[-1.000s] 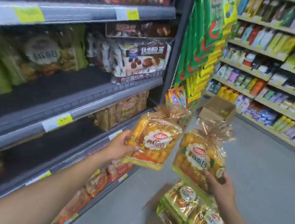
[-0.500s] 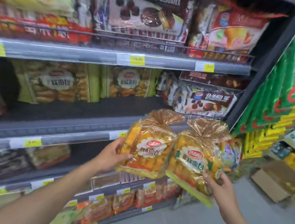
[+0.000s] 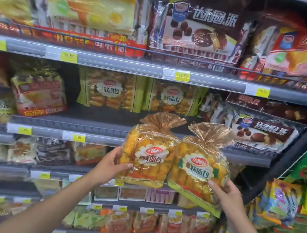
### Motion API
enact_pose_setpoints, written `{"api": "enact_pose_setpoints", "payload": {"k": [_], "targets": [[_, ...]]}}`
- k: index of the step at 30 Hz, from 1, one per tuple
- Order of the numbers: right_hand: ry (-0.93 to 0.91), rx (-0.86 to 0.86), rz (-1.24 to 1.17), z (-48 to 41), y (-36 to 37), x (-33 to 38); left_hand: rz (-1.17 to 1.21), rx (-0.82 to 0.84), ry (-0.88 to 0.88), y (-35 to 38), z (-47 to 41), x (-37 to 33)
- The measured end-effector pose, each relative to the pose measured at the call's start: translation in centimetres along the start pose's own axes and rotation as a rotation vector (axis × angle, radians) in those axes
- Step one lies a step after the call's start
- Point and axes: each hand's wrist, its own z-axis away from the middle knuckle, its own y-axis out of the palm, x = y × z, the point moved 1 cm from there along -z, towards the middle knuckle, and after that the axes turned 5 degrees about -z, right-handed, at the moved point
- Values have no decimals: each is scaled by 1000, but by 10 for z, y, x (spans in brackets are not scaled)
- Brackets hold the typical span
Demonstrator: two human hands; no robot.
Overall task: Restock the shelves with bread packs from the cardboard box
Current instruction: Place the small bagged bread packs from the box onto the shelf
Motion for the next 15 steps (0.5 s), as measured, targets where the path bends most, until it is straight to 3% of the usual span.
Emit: {"api": "enact_pose_setpoints", "payload": {"k": [8, 15], "targets": [[-61, 62, -33, -27, 46, -26, -7, -26, 30, -33, -10, 36], [-92, 45, -116, -52, 81, -96, -8, -69, 95, -50, -28, 117]]}}
